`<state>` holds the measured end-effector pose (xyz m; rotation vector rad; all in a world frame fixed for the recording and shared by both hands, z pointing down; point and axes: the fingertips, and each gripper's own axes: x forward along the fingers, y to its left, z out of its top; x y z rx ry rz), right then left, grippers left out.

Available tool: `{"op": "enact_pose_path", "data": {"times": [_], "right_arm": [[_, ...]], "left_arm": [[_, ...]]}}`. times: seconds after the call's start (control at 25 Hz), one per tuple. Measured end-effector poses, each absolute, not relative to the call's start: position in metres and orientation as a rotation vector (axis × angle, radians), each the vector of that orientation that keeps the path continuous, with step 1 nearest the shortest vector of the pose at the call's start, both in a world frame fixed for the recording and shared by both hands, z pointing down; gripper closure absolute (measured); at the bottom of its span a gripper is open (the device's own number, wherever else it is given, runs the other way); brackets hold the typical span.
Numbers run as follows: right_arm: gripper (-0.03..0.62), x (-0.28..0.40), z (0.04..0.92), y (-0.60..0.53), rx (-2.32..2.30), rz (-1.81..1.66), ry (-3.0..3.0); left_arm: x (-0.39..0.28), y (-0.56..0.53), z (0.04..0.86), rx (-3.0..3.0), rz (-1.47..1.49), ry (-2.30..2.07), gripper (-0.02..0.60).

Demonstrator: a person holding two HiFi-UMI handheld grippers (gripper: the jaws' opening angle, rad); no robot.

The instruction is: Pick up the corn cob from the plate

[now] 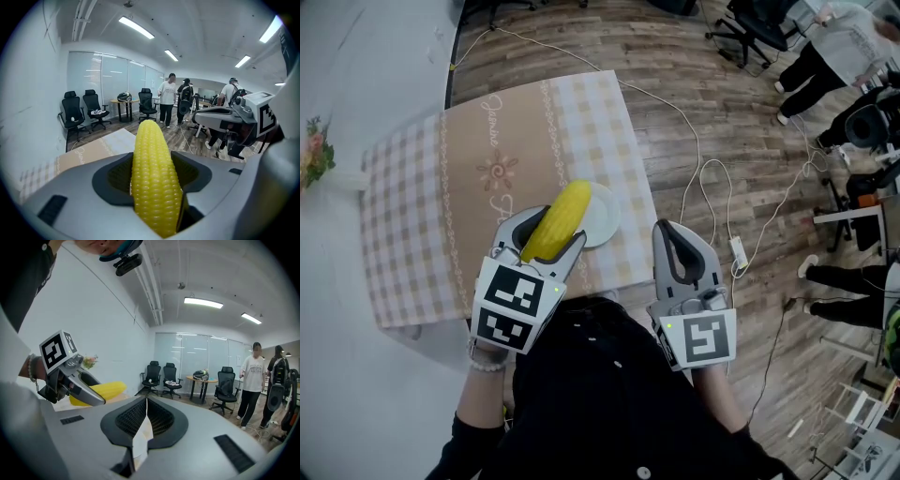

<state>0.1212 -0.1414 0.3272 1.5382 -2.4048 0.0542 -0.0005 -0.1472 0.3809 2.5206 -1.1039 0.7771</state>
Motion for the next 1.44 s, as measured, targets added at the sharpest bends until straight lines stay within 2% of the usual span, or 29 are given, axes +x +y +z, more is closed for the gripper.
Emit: {"op": "enact_pose_path", "data": {"times": [1.44], "right_arm": [[0.551,0.1161,0.3293,-0.1454,1.515,0.056,-2.394]], "left_arm": [[0.0027,-0.1484,0.3841,2.521,0.798,-1.058,0.322]]}}
